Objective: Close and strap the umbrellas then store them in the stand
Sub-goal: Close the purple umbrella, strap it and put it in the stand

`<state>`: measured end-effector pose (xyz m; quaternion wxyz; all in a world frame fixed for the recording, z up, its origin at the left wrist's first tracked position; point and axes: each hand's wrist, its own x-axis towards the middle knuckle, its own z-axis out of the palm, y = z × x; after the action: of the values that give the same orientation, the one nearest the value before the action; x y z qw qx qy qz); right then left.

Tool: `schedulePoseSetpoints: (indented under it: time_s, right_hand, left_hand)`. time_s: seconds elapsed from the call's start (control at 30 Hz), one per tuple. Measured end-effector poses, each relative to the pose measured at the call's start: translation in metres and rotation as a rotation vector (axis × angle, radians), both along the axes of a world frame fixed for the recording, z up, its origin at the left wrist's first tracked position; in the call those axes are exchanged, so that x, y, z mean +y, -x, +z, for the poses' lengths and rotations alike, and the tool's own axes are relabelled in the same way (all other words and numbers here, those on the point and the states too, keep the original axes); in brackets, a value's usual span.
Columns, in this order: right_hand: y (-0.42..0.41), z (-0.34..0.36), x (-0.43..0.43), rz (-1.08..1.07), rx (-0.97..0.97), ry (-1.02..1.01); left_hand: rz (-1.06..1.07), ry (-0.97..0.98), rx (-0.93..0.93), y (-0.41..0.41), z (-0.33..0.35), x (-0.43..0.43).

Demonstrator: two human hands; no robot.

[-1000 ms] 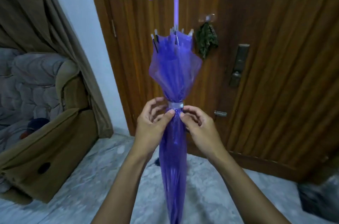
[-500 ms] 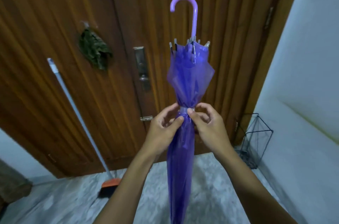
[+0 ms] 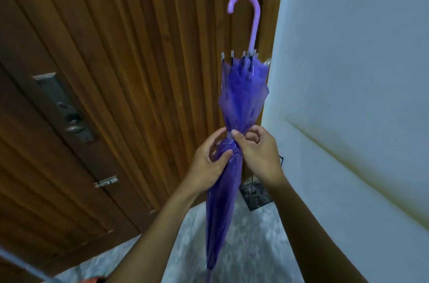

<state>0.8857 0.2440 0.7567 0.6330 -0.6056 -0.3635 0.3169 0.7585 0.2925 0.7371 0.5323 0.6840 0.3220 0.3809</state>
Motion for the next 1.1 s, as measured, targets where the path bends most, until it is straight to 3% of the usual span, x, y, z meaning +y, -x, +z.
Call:
schedulePoseSetpoints:
  time_s: [0.4, 0.57, 0.73, 1.0, 1.1]
  right_hand:
    - [-0.101, -0.029, 0.180, -0.317, -0.046, -0.023]
    - [-0.156, -0.043, 0.235, -0.347, -0.149, 0.048]
    - [-0.219, -0.063, 0.276, -0.349, -0.232, 0.075]
    - [-0.278, -0.087, 0.333, -0.331, -0.269, -0.042]
    - [-0.295, -0.110, 0.351, -0.305, -0.244, -0.032]
  left_hand:
    - [-0.151, 0.024, 0.035, -0.136, -0.049, 0.203]
    - [-0.282, 0.076, 0.020, -0.178, -0.059, 0.258]
    - [-0.282, 0.249, 0.009, -0.217, -0.064, 0.313]
    - [-0.251, 0.062, -0.029, -0.297, -0.034, 0.365]
    - [-0.175, 0.121, -0.092, -0.320, -0.045, 0.375]
